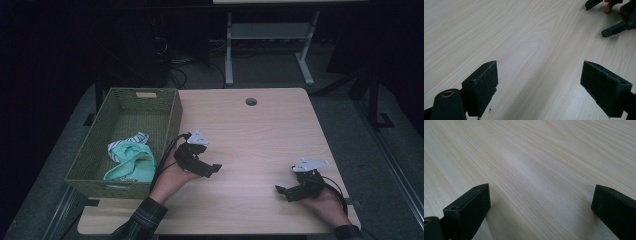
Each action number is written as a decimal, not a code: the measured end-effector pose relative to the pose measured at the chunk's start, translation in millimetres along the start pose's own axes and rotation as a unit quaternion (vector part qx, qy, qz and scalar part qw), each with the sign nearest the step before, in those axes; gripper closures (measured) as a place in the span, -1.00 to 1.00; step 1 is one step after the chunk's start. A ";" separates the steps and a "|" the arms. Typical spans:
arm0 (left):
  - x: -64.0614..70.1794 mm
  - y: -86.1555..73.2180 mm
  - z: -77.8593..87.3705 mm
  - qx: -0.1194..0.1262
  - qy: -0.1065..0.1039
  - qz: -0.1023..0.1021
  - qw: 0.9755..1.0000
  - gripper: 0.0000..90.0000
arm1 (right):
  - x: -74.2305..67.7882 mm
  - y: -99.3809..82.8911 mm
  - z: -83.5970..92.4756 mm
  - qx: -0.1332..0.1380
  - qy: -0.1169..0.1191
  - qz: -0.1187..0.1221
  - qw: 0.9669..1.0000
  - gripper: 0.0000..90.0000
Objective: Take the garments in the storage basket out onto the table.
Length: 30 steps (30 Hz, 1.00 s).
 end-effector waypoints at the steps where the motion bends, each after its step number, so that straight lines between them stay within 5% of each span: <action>1: 0.2 1.0 0.4 0.001 -0.001 0.000 1.000 -0.69 | -0.1 0.0 0.1 0.000 0.000 0.000 1.000 -0.96; 30: -14.8 20.0 26.9 0.025 -0.020 -0.007 0.999 -0.68 | 0.1 0.1 -0.1 0.000 0.000 0.000 1.000 -0.96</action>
Point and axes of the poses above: each handheld gripper's, and its own axes: z roughly backward along the jaws, y roughly out of its top, x roughly to its right, the point moved 10 cm from there along -z, roughly forward along the jaws, and after that the axes turned 3 degrees about y, right-handed, at the moved point
